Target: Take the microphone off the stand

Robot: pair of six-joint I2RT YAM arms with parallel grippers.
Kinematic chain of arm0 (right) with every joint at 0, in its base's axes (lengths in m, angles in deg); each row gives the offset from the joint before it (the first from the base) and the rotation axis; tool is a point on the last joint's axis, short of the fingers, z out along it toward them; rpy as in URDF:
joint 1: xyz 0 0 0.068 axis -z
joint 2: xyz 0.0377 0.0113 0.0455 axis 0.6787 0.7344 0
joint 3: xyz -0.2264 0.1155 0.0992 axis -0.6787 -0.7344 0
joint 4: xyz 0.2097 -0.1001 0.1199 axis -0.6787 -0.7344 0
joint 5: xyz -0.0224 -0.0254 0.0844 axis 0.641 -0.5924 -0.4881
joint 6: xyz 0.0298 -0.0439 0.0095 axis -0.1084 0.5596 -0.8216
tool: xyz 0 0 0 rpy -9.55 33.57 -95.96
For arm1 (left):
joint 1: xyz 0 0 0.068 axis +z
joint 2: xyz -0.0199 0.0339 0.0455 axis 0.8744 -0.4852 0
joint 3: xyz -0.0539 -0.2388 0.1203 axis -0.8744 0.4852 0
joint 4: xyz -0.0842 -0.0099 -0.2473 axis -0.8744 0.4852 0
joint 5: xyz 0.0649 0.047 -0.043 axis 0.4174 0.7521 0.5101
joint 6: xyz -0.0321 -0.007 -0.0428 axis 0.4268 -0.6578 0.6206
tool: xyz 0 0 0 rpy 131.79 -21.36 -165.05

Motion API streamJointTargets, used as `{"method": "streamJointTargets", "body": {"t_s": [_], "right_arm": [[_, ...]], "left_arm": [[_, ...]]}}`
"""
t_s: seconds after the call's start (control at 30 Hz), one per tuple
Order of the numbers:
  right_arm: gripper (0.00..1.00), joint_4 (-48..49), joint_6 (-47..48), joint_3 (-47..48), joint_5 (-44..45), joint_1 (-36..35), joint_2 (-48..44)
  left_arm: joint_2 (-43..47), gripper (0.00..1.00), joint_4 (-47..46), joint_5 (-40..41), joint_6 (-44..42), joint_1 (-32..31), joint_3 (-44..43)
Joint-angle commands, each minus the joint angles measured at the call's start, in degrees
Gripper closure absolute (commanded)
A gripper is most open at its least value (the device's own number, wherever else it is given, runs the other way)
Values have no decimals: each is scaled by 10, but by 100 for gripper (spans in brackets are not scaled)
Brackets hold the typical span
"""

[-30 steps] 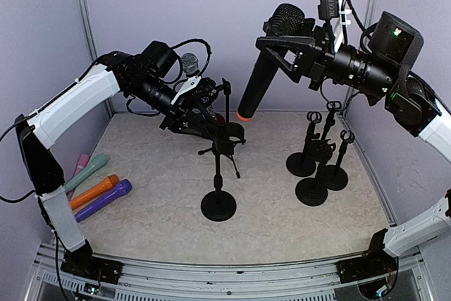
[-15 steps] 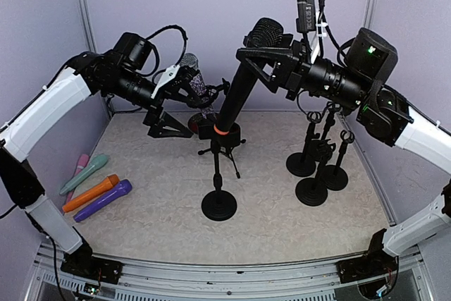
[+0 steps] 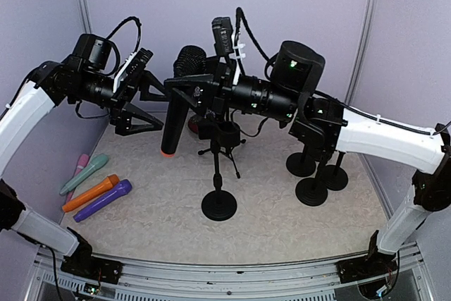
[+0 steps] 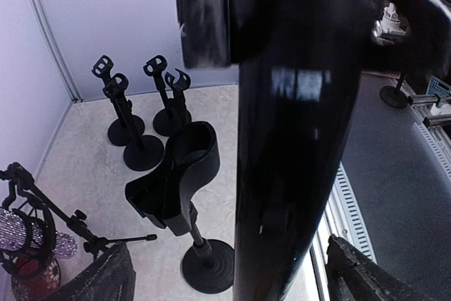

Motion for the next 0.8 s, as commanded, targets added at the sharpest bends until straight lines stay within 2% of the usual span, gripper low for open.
{"method": "streamJointTargets", "body": {"t_s": [0.0, 0.13, 0.37, 0.43, 0.47, 0.57, 0.63, 0.7, 0.77], "right_arm": [[93, 46, 2, 46, 16, -22, 49], [93, 39, 9, 84, 19, -33, 91], [93, 52, 14, 95, 27, -36, 116], [87, 51, 14, 96, 30, -36, 118], [77, 50, 14, 94, 34, -37, 117], [34, 44, 15, 85, 52, -36, 109], [13, 26, 21, 78, 73, -36, 96], [0, 4, 29, 67, 99, -36, 76], [0, -30, 37, 61, 129, -36, 51]], "left_arm": [[16, 13, 9, -30, -1, 0, 26], [15, 24, 54, -37, -38, 3, 34], [7, 60, 94, -42, -66, 25, 49], [3, 71, 99, -46, -71, 35, 54], [3, 75, 100, -48, -73, 40, 56], [4, 81, 97, -38, -77, 53, 66], [8, 84, 87, -16, -77, 67, 80], [12, 86, 69, 28, -74, 81, 103], [16, 87, 40, 93, -68, 97, 140]]}}
